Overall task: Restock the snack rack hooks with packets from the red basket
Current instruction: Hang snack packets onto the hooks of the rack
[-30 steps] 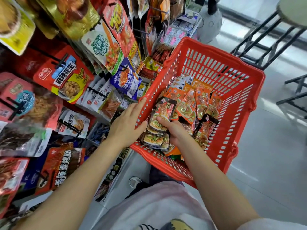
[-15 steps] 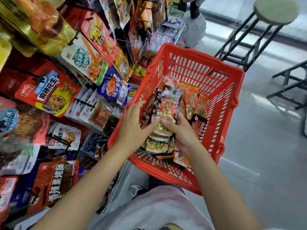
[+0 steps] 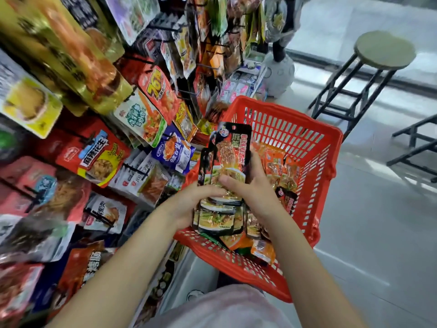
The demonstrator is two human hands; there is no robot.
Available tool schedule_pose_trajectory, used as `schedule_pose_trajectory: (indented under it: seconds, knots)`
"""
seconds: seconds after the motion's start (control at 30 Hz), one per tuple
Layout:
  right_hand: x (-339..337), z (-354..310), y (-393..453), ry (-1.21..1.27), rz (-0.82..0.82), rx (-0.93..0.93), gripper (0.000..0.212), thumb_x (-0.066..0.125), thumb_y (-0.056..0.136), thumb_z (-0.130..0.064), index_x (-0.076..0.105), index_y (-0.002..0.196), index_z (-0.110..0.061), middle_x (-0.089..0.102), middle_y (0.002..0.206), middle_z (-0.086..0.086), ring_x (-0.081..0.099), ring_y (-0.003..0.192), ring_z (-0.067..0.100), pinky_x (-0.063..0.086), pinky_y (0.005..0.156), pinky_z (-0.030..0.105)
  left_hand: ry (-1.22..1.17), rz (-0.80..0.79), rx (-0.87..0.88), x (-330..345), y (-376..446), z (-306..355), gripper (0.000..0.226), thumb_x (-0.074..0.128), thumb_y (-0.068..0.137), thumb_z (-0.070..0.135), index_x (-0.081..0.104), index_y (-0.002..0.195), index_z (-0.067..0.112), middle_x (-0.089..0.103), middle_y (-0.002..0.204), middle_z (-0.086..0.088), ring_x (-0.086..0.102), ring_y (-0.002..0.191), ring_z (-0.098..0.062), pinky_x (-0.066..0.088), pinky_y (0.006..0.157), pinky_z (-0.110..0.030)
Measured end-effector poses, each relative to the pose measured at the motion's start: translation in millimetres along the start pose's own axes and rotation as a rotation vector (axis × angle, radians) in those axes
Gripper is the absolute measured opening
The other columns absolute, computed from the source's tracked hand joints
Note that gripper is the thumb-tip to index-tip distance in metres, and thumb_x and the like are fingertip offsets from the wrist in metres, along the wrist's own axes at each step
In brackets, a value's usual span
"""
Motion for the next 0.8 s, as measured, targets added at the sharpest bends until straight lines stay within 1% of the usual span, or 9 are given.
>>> schedule_pose_trajectory:
  seconds: [0.07,0.13,0.2,0.27,0.37,0.5,0.6,0.7,0.8]
  knots:
    - [17,-31,4,-0.081,-0.025,-0.081,0.068,0.077,0.086,-0.032,0.038,0.138,-0.049,0.054,0.121,-0.042,0.053,0.113,-0.017,0.043,0.098,0.016,-0.050,0.064,0.079,-6,-27,28,0.134,0.101,0.044,0.040,0.031,0.153,0.007,0.062,0.133,-0.025,0.064,0.119,-0.041,0.054,0.097,-0.057]
    - [36,-61,8,-0.134,-0.028,-0.152,0.077,0.076,0.083,-0.045,0.032,0.147,-0.045,0.046,0.132,-0.035,0.047,0.120,-0.012,0.037,0.105,0.024,-0.064,0.098,0.176,-9,-59,61,0.124,0.100,0.048,0.041,0.038,0.150,0.004,0.061,0.136,-0.025,0.064,0.119,-0.040,0.054,0.097,-0.057]
    - [58,-94,11,-0.147,-0.012,-0.224,0.079,0.076,0.078,-0.054,0.034,0.144,-0.044,0.045,0.137,-0.025,0.045,0.124,-0.007,0.036,0.109,0.023,-0.087,0.116,0.310,-11,-94,99,0.083,0.097,0.058,0.030,0.064,0.130,0.005,0.070,0.121,-0.021,0.070,0.107,-0.035,0.060,0.089,-0.048]
    - [83,-130,14,-0.151,-0.006,-0.304,0.068,0.076,0.081,-0.047,0.039,0.137,-0.037,0.049,0.128,-0.023,0.048,0.115,-0.012,0.036,0.097,0.006,-0.119,0.119,0.432,-10,-137,130,0.032,0.087,0.067,0.014,0.080,0.098,0.012,0.077,0.097,-0.014,0.076,0.086,-0.026,0.063,0.071,-0.036]
    - [127,-190,9,-0.193,-0.022,-0.485,0.057,0.076,0.083,-0.048,0.050,0.129,-0.026,0.052,0.113,-0.015,0.050,0.103,-0.002,0.039,0.089,0.014,-0.184,0.162,0.566,-14,-201,167,0.039,0.088,0.072,0.017,0.074,0.106,0.006,0.077,0.096,-0.014,0.077,0.085,-0.025,0.061,0.065,-0.033]
    - [186,-263,-15,-0.174,-0.094,-0.702,0.033,0.079,0.085,-0.035,0.053,0.105,-0.028,0.053,0.089,-0.025,0.052,0.083,-0.011,0.039,0.078,0.009,-0.228,0.302,0.734,-34,-285,202,0.019,0.077,0.066,0.024,0.082,0.080,0.011,0.077,0.088,-0.014,0.077,0.077,-0.024,0.061,0.061,-0.032]
    - [222,-306,-40,-0.152,-0.186,-0.834,0.030,0.076,0.087,-0.021,0.052,0.103,-0.025,0.051,0.084,-0.020,0.053,0.079,-0.012,0.040,0.073,0.007,-0.229,0.450,0.858,-41,-345,218,0.037,0.072,0.077,0.023,0.072,0.109,0.005,0.078,0.088,-0.001,0.076,0.083,-0.014,0.060,0.064,-0.027]
    - [248,-340,-55,-0.123,-0.300,-0.878,0.033,0.077,0.087,-0.019,0.053,0.109,-0.016,0.061,0.092,-0.013,0.060,0.085,-0.007,0.046,0.077,0.013,-0.228,0.591,0.992,-53,-401,229,0.103,0.077,0.076,0.032,0.020,0.157,0.006,0.057,0.121,0.011,0.053,0.122,-0.012,0.046,0.100,-0.033]
    - [275,-359,-65,-0.154,-0.492,-0.828,0.037,0.075,0.090,-0.022,0.052,0.118,-0.027,0.066,0.112,-0.002,0.066,0.104,0.010,0.055,0.093,0.037,-0.199,0.704,1.136,-72,-445,241,0.139,0.092,0.049,0.046,0.016,0.158,0.006,0.061,0.125,0.002,0.052,0.131,-0.023,0.039,0.113,-0.053]
Point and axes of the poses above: each hand's wrist, its own y-axis towards the middle knuckle, its own x-axis out of the palm, z = x × y, the point moved 8 cm from there along y, towards the middle knuckle
